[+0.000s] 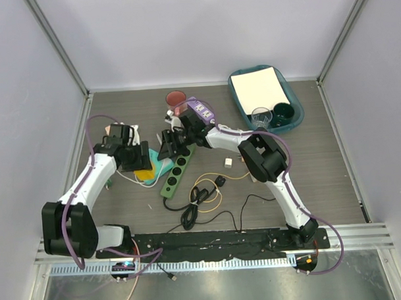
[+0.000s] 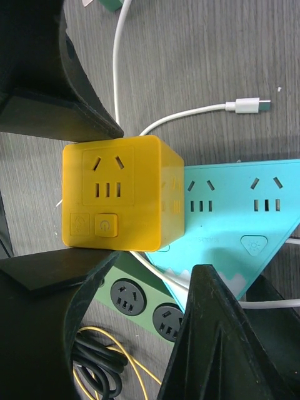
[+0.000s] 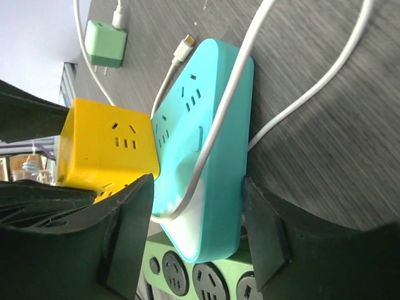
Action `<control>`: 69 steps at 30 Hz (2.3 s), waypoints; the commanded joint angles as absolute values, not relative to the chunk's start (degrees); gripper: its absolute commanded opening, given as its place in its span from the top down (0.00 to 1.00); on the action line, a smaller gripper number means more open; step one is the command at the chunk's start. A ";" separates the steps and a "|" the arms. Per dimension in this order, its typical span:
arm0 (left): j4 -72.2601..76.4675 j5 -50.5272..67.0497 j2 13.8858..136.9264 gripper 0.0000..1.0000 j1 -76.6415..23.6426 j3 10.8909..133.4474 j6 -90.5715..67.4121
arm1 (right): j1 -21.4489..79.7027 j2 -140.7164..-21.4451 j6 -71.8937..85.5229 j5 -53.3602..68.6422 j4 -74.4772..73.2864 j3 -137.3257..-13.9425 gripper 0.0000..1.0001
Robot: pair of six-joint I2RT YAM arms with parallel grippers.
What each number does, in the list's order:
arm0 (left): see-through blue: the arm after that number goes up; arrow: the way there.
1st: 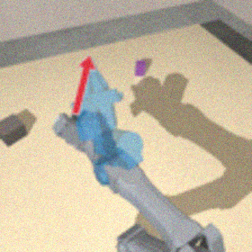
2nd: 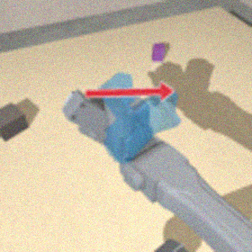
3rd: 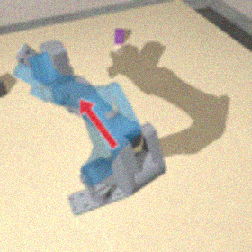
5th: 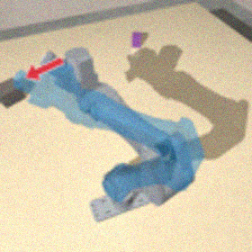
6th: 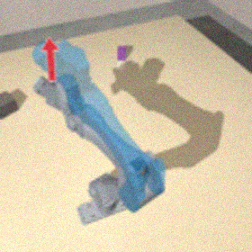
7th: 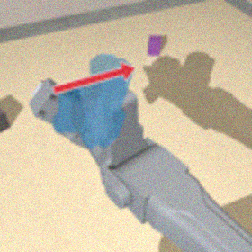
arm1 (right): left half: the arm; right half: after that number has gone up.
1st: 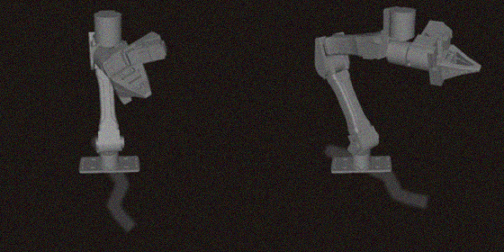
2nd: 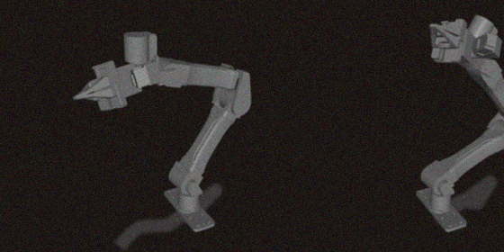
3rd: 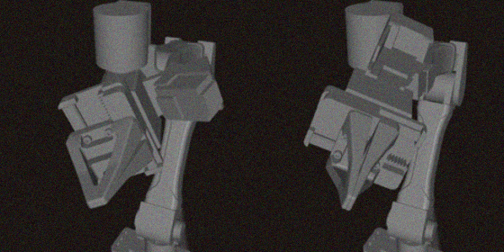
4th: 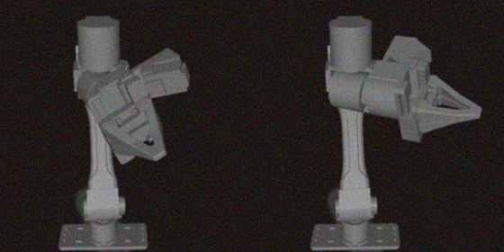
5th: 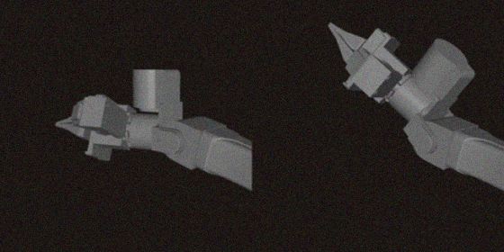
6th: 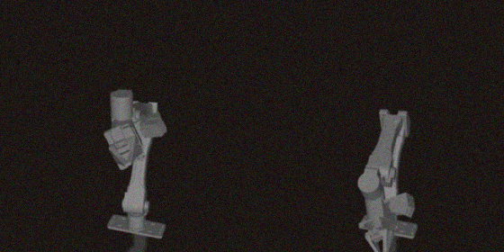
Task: Pull the plug off the socket
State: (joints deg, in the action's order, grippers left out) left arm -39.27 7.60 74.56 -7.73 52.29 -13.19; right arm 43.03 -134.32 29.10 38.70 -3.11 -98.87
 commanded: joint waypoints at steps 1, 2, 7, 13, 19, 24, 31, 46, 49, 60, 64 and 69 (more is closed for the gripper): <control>-31.29 15.65 70.06 1.00 -8.26 51.77 -13.10 | 45.18 -136.32 33.39 48.33 -2.39 -98.00 0.35; -31.12 15.47 69.35 1.00 -8.26 51.42 -13.10 | 45.18 -136.23 35.57 48.95 -1.33 -97.65 0.34; -31.73 13.98 69.08 1.00 -8.26 51.86 -13.27 | 45.18 -135.44 38.84 47.46 -2.37 -97.64 0.34; -29.44 12.22 66.01 1.00 -8.26 50.80 -14.41 | 45.00 -134.30 43.15 44.30 -5.18 -98.17 0.38; -29.36 10.02 64.25 1.00 -8.26 50.28 -14.41 | 44.83 -135.00 45.79 45.52 -6.50 -98.97 0.39; -27.78 10.98 63.19 1.00 -8.17 49.40 -14.68 | 44.82 -134.30 46.75 48.15 -4.05 -97.91 0.38; -29.36 15.89 63.72 1.00 -8.26 48.70 -16.95 | 43.86 -131.84 58.43 53.25 15.17 -91.15 0.71; -23.11 20.65 62.66 1.00 -8.26 43.86 -21.71 | 43.68 -132.72 75.33 55.73 40.43 -87.28 0.84; -23.90 20.39 62.93 1.00 -8.26 44.73 -21.18 | 43.33 -132.28 71.12 54.23 35.35 -87.27 0.98; -28.65 15.91 64.77 1.00 -8.17 49.31 -19.60 | 40.61 -128.76 56.96 45.27 21.18 -83.76 0.99; -30.75 9.77 65.39 1.00 -8.09 49.83 -18.73 | 40.52 -125.35 51.09 41.86 10.70 -86.39 0.68; -32.08 8.26 66.71 1.00 -8.09 52.11 -18.63 | 40.08 -120.15 36.33 30.87 -10.34 -91.84 0.41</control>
State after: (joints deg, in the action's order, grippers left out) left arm -32.38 9.89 66.39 -8.19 47.72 -17.67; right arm 40.01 -127.11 50.50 40.73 8.67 -86.80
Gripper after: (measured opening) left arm 0.628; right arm 0.529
